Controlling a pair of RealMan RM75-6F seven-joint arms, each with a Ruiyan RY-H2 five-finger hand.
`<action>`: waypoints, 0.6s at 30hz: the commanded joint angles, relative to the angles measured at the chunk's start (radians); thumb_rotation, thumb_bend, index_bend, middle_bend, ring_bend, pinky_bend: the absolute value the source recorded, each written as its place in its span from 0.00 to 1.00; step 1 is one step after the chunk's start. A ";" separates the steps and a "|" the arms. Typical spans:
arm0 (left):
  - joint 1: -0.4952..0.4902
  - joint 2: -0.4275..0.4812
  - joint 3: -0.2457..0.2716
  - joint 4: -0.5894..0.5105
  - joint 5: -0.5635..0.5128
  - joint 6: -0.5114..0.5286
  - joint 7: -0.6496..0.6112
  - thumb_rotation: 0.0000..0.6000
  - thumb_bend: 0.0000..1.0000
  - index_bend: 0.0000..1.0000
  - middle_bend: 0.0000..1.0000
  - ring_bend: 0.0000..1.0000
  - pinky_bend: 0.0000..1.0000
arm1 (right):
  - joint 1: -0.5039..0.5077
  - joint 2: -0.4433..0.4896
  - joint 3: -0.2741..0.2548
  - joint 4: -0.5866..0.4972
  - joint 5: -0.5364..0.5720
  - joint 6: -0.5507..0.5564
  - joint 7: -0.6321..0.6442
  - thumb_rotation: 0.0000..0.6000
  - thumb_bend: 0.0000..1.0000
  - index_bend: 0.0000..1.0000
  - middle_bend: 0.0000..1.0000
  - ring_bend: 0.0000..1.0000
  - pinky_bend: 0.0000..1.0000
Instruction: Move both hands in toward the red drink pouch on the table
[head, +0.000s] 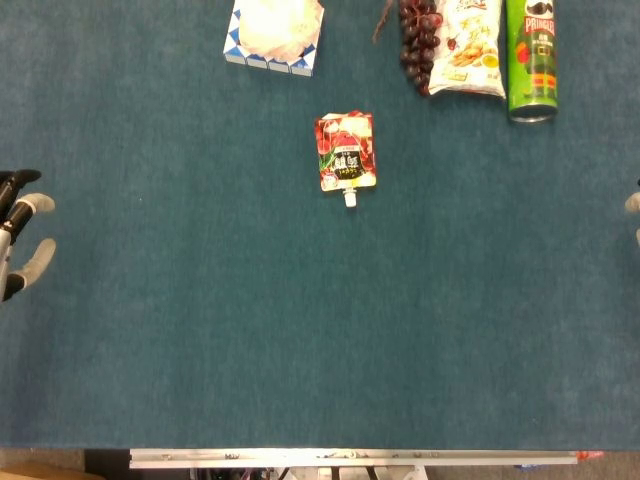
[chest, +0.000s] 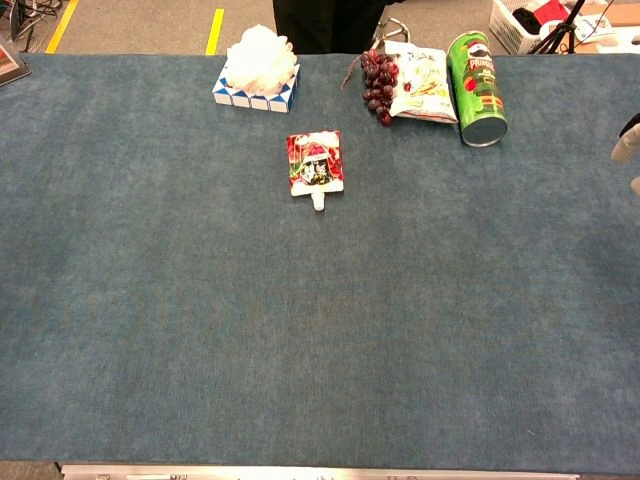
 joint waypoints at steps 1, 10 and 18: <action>0.000 0.000 0.000 -0.002 0.000 0.000 -0.002 1.00 0.24 0.41 0.27 0.25 0.37 | 0.000 -0.002 -0.001 0.004 -0.007 0.006 0.008 1.00 0.39 0.42 0.32 0.31 0.50; 0.003 -0.011 -0.011 0.006 -0.001 0.018 0.006 1.00 0.24 0.43 0.27 0.29 0.46 | -0.001 -0.008 0.001 0.016 -0.015 0.017 0.013 1.00 0.39 0.42 0.32 0.34 0.58; 0.007 -0.038 -0.028 0.039 0.012 0.068 0.013 1.00 0.32 0.42 0.28 0.65 0.79 | -0.002 -0.013 0.004 0.021 -0.017 0.022 0.004 1.00 0.41 0.42 0.32 0.70 0.83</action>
